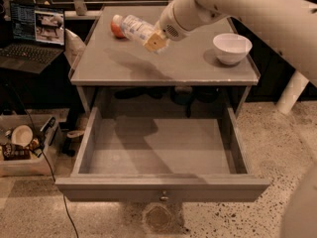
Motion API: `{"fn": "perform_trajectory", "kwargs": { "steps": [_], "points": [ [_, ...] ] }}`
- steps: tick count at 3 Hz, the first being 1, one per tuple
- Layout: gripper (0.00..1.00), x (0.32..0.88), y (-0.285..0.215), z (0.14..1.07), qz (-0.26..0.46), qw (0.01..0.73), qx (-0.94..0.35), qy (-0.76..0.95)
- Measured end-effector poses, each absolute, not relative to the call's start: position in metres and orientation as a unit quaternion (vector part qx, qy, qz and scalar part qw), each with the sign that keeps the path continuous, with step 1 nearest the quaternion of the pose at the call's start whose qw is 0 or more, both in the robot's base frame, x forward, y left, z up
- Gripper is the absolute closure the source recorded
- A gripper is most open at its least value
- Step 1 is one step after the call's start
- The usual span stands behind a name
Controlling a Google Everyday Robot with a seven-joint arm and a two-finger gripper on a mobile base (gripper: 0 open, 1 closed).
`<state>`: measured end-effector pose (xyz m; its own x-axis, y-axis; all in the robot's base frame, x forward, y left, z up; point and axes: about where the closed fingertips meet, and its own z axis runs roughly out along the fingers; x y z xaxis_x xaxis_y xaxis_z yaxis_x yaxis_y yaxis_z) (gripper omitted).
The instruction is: Pick blue plastic bottle from top drawer and place on counter
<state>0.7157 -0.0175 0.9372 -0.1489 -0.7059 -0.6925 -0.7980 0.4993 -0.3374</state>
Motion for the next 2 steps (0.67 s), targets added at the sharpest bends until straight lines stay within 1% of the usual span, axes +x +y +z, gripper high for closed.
{"fn": "perform_trajectory", "kwargs": {
  "steps": [1,2],
  "points": [
    [1.0,0.7484,-0.0224,0.9283,0.041,0.408,-0.49,0.769],
    [0.82,0.7521,-0.0237,0.9307,0.04,0.41,-0.489,0.769]
  ]
}}
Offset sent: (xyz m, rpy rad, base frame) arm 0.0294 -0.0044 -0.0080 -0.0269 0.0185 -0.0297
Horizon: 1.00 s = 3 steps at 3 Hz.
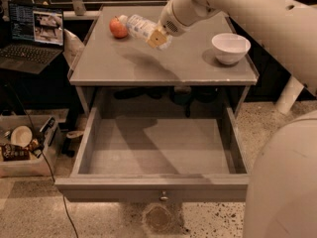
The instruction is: Pick blue plastic bottle from top drawer and place on counter
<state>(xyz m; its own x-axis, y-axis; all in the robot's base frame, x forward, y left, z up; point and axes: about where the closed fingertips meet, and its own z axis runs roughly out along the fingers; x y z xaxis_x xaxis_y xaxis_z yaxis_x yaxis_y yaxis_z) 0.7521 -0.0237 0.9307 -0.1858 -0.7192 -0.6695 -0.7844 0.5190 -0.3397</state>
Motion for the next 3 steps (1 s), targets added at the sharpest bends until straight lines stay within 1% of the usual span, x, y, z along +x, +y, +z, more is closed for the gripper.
{"fn": "perform_trajectory", "kwargs": {
  "steps": [3],
  "points": [
    [0.12,0.7521,-0.0235,0.9306,0.04,0.41,-0.489,0.769]
  ]
}}
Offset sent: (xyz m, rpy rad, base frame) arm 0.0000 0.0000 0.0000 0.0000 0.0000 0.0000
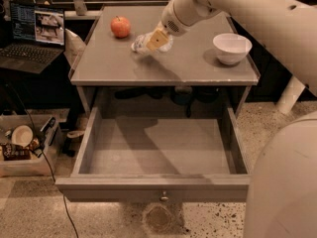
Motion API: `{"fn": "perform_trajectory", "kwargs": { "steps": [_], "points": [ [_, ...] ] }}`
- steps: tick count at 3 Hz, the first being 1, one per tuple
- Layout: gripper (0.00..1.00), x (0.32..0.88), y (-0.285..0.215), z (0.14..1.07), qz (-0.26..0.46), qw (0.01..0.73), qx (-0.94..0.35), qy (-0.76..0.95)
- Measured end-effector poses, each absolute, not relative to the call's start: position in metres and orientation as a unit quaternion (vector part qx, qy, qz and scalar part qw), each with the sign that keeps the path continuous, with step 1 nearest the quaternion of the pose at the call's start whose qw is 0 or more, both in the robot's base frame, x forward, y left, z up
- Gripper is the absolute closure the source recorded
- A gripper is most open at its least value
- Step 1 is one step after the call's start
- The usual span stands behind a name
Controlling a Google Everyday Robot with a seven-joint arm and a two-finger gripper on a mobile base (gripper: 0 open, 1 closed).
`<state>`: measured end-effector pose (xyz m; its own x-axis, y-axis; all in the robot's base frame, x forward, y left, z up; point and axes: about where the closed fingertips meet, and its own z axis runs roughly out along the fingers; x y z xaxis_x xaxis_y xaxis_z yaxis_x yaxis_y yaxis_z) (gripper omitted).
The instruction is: Pick blue plastic bottle from top drawer and place on counter
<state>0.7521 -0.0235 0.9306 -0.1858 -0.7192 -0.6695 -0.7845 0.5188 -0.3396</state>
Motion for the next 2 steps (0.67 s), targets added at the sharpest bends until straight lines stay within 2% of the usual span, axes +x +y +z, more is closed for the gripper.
{"fn": "perform_trajectory", "kwargs": {
  "steps": [1,2],
  "points": [
    [0.0,0.7521,-0.0235,0.9305,0.04,0.41,-0.489,0.769],
    [0.0,0.7521,-0.0234,0.9305,0.04,0.41,-0.489,0.769]
  ]
}}
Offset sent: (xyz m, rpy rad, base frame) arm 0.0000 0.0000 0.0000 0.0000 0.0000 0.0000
